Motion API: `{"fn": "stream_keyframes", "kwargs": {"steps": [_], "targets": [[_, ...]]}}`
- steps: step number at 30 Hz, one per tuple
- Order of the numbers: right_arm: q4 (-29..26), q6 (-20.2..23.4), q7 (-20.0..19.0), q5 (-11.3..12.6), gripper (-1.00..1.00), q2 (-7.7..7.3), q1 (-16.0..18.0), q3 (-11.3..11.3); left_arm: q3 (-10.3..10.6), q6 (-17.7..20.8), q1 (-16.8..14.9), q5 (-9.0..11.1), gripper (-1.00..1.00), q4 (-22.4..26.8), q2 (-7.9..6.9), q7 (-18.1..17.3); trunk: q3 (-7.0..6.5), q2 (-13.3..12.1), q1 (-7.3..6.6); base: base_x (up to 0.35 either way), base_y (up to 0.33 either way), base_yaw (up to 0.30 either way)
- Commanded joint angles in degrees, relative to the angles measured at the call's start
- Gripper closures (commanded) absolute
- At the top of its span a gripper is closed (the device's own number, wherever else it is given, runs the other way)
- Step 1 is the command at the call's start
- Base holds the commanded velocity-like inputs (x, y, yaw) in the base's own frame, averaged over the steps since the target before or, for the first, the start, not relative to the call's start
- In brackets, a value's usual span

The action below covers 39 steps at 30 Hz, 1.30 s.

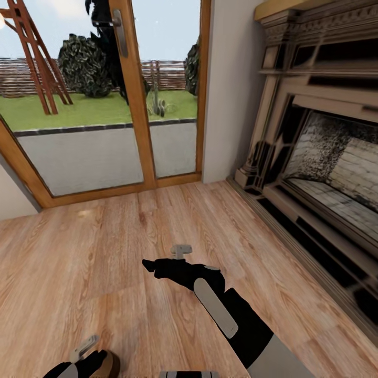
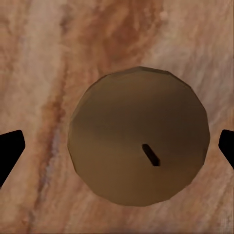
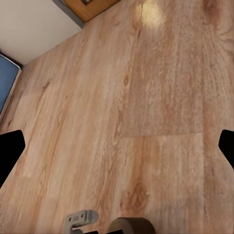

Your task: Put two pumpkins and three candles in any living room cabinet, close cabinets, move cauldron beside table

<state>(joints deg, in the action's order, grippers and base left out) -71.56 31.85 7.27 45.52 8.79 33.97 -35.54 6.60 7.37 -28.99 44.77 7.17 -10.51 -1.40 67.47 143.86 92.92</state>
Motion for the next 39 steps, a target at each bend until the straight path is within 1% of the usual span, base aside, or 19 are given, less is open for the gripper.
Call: {"fn": "stream_keyframes", "kwargs": {"steps": [1,5,10,13,23,27,39], "targets": [[-0.1,0.1,0.5,0.6,-1.00,0.00,0.0,-0.1,0.5,0.2,0.0,0.6,-1.00,0.0,0.01,-0.1,0.27,0.0,0.01,0.000,0.000,0.000],[-0.1,0.1,0.5,0.6,-1.00,0.00,0.0,-0.1,0.7,0.1,0.0,0.5,-1.00,0.0,0.73,0.0,1.16,0.1,0.11,0.000,0.000,0.000],[-0.1,0.1,0.5,0.6,-1.00,0.00,0.0,-0.1,3.4,0.0,0.0,0.6,-1.00,0.0,1.36,0.0,1.16,0.1,0.11,0.000,0.000,0.000],[-0.1,0.1,0.5,0.5,-1.00,0.00,0.0,-0.2,4.0,0.0,0.0,0.6,-1.00,0.1,1.44,0.0,1.16,0.1,0.11,0.000,0.000,0.000],[-0.1,0.1,0.5,0.4,-1.00,-0.01,0.0,-0.2,4.2,0.0,0.0,0.6,-1.00,0.1,1.46,0.0,1.16,0.1,0.11,0.000,0.000,0.000],[-0.1,0.1,0.5,0.4,-1.00,0.00,0.0,-0.2,4.2,0.0,0.0,0.6,-1.00,0.1,1.46,0.0,2.05,0.1,0.22,0.000,0.000,0.000],[0.0,0.1,0.5,0.4,-1.00,0.00,0.0,-0.3,4.2,0.0,0.0,0.6,-1.00,0.1,1.46,0.0,2.05,0.1,0.22,0.000,0.000,0.000]]}}
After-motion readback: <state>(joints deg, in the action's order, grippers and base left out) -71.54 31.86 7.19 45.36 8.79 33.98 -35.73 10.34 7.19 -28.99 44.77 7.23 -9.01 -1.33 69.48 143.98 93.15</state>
